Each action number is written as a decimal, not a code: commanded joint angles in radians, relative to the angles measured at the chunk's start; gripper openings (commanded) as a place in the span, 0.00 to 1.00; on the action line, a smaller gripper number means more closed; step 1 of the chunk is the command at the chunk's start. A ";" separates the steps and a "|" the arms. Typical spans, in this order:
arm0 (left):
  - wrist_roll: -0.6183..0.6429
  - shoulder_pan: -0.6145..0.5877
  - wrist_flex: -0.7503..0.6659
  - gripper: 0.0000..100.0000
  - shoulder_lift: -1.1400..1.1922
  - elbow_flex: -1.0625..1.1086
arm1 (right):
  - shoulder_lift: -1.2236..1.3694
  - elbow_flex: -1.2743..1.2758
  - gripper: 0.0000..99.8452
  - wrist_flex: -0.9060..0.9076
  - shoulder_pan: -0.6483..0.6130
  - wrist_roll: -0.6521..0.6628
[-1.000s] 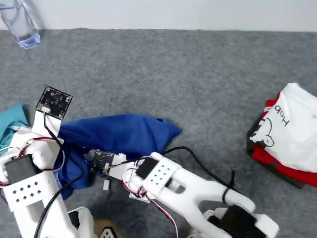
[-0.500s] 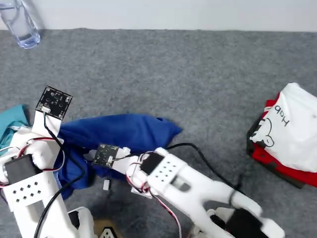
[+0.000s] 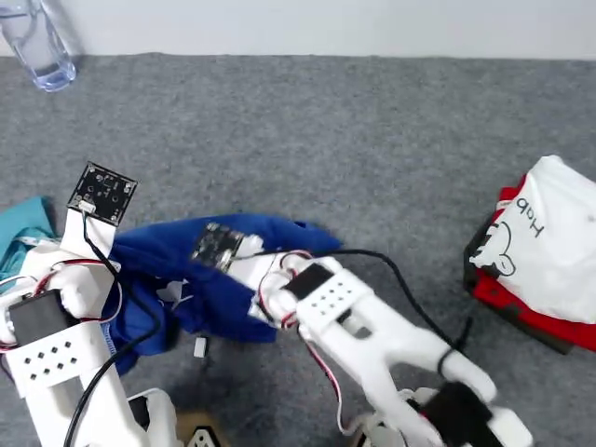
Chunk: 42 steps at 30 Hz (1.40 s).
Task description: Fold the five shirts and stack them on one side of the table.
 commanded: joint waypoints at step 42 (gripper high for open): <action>-0.002 -0.005 0.009 0.01 -0.018 -0.004 | 0.157 -0.203 0.29 0.260 -0.125 -0.058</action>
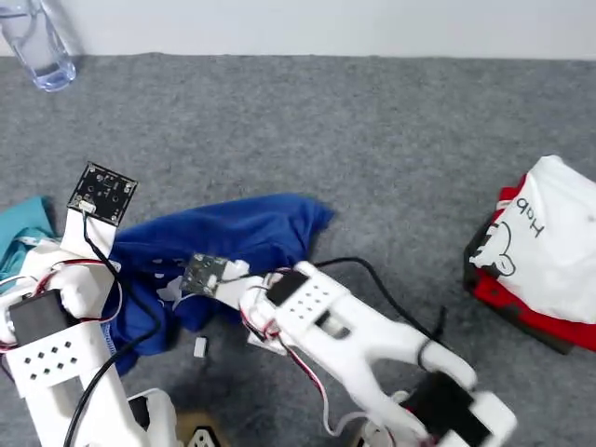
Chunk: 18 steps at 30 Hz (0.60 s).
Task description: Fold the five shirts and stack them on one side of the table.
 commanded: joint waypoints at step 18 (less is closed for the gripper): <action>-0.002 -0.005 0.029 0.01 -0.018 -0.005 | 0.309 -0.265 0.10 0.054 0.010 -0.040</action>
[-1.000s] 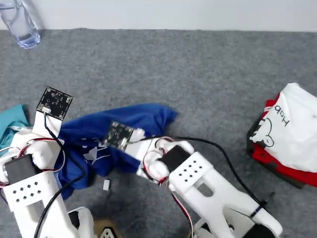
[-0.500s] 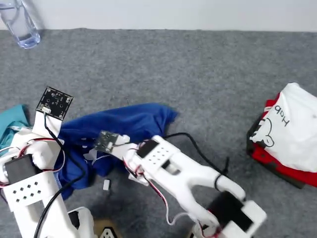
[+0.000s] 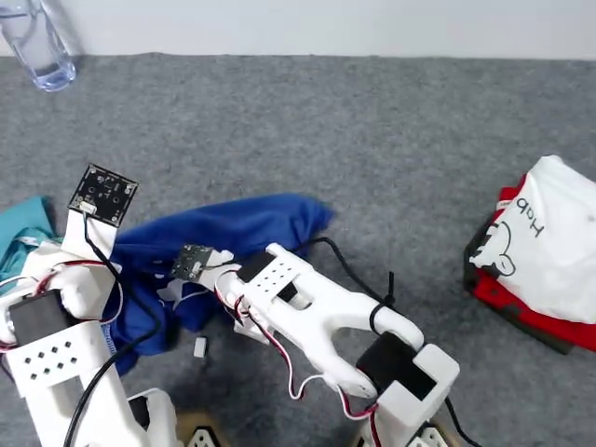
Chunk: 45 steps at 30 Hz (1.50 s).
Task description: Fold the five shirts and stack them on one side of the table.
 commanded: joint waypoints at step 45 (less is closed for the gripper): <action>0.037 0.502 0.150 0.13 -0.012 -0.315 | -0.883 -0.760 0.01 0.598 0.713 0.259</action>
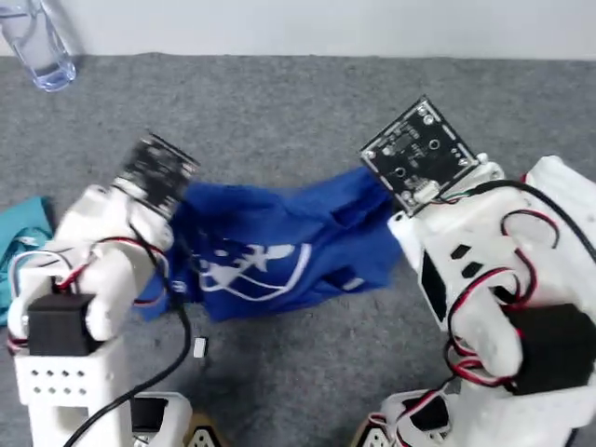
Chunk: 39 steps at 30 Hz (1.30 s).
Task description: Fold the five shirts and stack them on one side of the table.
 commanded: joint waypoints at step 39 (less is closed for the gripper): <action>0.032 0.388 0.322 0.28 -0.390 0.056 | 0.002 0.218 0.01 -0.268 0.177 0.055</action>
